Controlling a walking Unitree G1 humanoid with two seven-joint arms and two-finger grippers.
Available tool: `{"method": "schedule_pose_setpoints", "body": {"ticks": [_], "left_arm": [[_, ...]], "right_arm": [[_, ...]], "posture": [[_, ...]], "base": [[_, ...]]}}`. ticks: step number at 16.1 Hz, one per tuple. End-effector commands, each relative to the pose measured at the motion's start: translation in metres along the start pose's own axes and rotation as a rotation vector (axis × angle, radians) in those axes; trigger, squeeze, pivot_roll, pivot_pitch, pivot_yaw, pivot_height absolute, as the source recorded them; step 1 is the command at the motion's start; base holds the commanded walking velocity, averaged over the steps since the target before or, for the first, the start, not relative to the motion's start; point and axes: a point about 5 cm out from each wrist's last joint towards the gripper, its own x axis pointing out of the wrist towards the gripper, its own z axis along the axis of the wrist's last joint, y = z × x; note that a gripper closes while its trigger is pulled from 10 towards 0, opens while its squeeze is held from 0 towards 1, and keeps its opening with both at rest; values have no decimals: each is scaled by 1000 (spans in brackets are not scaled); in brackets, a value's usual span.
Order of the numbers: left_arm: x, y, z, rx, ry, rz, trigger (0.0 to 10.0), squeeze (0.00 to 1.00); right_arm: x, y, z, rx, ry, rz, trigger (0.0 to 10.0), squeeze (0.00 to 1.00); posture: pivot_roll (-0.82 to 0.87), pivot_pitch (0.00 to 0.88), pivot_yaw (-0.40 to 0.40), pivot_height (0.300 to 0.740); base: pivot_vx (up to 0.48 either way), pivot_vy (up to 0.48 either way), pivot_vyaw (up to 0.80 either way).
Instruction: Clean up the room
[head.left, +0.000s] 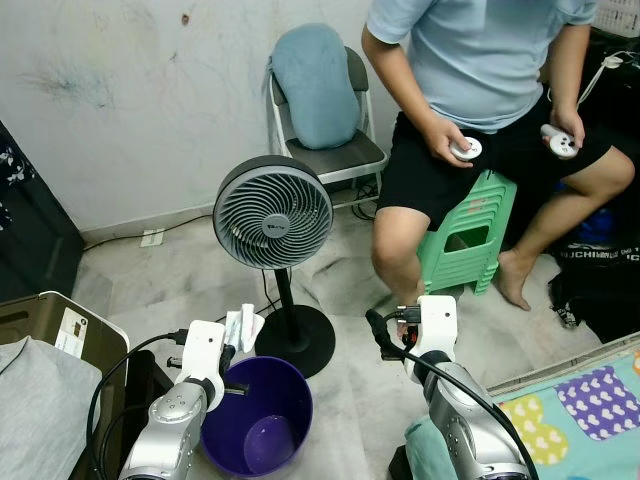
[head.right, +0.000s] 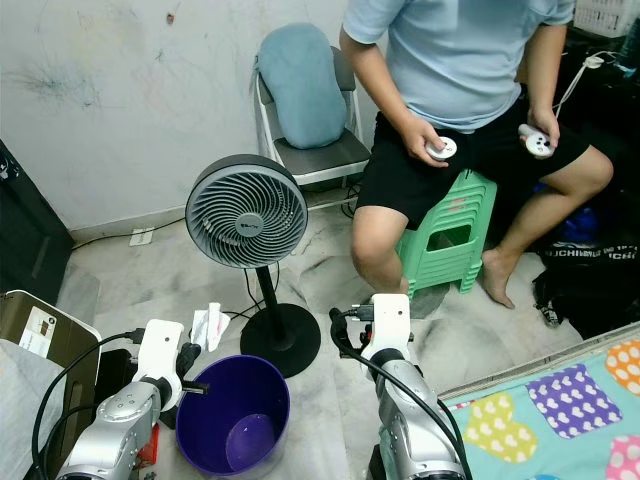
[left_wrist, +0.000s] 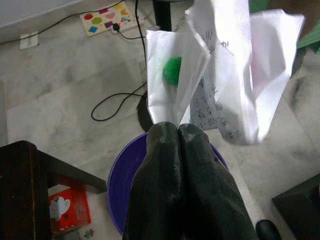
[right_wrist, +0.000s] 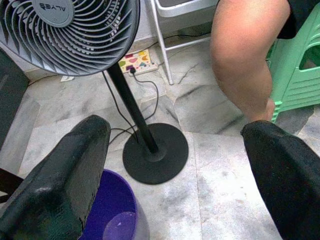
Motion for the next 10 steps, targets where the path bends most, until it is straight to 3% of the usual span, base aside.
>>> {"method": "schedule_pose_setpoints", "body": {"ticks": [1,10], "left_arm": [[1,5,6,14,-18,12,0,0],[5,16,9,46,-31,37,0,0]], "right_arm": [[2,5,3,8,-17,20,10000,0],[14,7,5,15,-22,22,10000,0]], "posture": [[-169,0,81,740],[-157,0,84,740]], "base": [[0,0,0],[0,0,0]]}}
